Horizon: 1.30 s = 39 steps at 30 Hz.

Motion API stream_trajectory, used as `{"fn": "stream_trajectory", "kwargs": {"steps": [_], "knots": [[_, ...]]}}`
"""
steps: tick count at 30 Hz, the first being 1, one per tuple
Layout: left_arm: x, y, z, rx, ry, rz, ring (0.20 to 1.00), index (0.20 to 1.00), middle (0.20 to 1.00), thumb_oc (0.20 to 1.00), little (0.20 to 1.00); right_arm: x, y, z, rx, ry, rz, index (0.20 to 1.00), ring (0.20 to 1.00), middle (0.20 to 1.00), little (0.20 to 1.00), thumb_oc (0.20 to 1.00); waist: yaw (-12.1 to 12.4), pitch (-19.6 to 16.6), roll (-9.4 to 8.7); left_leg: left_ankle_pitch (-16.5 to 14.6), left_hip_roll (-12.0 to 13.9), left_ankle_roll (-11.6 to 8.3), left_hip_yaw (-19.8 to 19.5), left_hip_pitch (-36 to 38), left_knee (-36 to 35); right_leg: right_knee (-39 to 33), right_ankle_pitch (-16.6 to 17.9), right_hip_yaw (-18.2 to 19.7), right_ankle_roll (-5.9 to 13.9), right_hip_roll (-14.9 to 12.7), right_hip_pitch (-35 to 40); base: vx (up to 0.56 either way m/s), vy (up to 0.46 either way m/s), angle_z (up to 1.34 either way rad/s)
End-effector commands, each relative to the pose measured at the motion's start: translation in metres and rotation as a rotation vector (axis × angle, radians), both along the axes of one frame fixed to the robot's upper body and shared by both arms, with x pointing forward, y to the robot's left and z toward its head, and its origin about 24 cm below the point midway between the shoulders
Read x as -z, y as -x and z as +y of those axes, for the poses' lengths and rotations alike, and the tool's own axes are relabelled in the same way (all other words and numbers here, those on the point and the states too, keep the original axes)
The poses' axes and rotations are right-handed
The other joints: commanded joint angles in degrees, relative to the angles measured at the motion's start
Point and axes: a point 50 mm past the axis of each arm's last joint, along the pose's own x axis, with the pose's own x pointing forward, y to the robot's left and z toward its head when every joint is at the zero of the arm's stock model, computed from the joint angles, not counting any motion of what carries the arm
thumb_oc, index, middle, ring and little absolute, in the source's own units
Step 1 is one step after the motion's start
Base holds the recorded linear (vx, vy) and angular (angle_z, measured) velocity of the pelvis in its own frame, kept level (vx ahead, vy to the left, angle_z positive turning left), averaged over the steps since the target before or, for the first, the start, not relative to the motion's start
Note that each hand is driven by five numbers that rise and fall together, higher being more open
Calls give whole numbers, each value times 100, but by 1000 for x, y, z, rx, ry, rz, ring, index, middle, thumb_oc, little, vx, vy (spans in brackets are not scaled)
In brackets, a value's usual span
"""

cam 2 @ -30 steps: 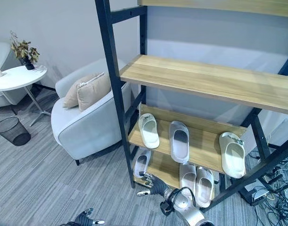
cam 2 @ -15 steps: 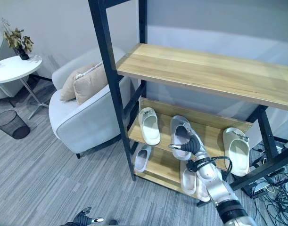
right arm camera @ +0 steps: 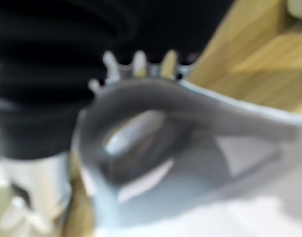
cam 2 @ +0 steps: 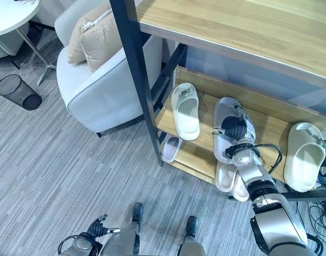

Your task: Arrange the slippers neatly on the shoe rack.

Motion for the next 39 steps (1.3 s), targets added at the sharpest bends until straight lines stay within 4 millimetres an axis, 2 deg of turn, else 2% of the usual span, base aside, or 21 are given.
{"fn": "stream_trajectory", "kwargs": {"steps": [1,5,11,14,21,25,34,39], "knots": [[1,-4,-9,21,-13,-20,1000,1000,1000,1000,1000,-1,0,-7,25,12,16,1000,1000,1000,1000,1000,115,-321,-142,-280,-231,-24,83,-137,23,68,-88,-87,252,-177,-56,0,0,0],[-2,-9,-12,24,-13,-47,1000,1000,1000,1000,1000,-3,1,-19,91,-13,-2,1000,1000,1000,1000,1000,144,-304,-119,-255,-259,-30,37,-204,23,74,-76,-120,259,-207,-87,0,0,0],[-2,-9,-11,11,-24,-49,1000,1000,1000,1000,1000,-12,7,-33,184,-219,-131,1000,1000,1000,1000,1000,145,-313,-90,-299,-293,-31,-20,-175,23,80,-106,-199,279,-248,-15,24,-9,4],[0,-3,-9,-1,-27,-32,1000,1000,1000,1000,1000,-2,17,-43,236,-302,-141,1000,1000,1000,1000,1000,133,-362,-99,-352,-288,-25,-19,-76,23,74,-156,-226,282,-246,90,49,-30,8],[4,6,-6,2,-31,6,1000,1000,1000,1000,1000,26,36,-51,291,-424,-97,1000,1000,1000,1000,1000,121,-451,-117,-439,-250,-29,-26,142,23,60,-265,-287,255,-195,318,27,-36,5],[6,14,-3,6,-35,36,1000,1000,1000,1000,1000,37,42,-54,297,-454,-64,1000,1000,1000,1000,1000,135,-526,-125,-472,-225,-36,-27,280,23,49,-322,-315,239,-160,448,18,-29,0],[12,35,3,-37,-27,97,1000,1000,1000,1000,1000,38,45,-54,280,-422,-46,1000,1000,1000,1000,1000,122,-619,-98,-528,-171,-49,21,512,23,23,-392,-281,217,-101,633,1,-4,0],[14,43,3,-42,-20,124,1000,1000,1000,1000,1000,46,44,-56,279,-393,44,1000,1000,1000,1000,1000,127,-602,-92,-508,-144,-55,64,521,23,23,-384,-229,206,-71,584,0,0,0]]}}
